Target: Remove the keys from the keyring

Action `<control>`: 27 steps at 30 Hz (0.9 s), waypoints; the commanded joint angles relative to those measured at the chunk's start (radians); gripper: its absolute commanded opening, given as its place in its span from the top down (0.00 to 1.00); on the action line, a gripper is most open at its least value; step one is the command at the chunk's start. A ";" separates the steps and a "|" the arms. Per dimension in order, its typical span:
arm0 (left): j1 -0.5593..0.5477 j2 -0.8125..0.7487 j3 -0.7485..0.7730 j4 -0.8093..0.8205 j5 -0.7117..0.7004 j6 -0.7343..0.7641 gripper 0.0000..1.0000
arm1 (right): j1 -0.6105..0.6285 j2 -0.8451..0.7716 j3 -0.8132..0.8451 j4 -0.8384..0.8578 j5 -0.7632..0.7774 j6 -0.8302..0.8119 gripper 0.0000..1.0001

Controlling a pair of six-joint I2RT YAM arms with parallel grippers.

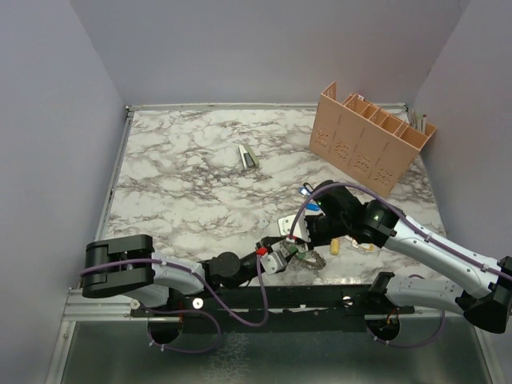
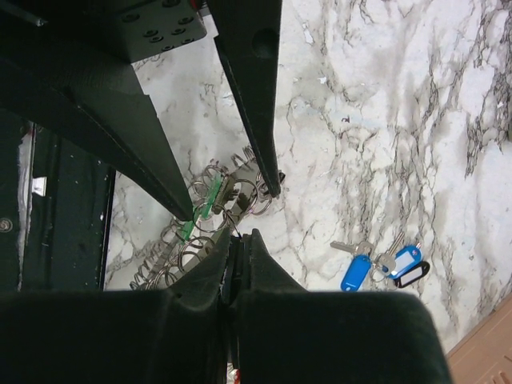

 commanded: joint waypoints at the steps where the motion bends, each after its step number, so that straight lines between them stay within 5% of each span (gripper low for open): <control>1: -0.013 0.027 0.022 0.037 -0.024 0.013 0.52 | -0.001 -0.003 0.020 0.041 -0.021 0.048 0.99; 11: -0.036 0.071 0.041 0.061 -0.051 0.011 0.53 | -0.001 -0.006 0.012 0.056 -0.023 0.080 0.99; 17: -0.037 0.081 0.035 0.078 -0.124 0.000 0.76 | -0.001 -0.016 -0.005 0.081 -0.027 0.119 1.00; 27: -0.037 0.107 -0.016 0.155 -0.194 -0.040 0.97 | -0.001 -0.108 -0.112 0.241 0.023 0.282 1.00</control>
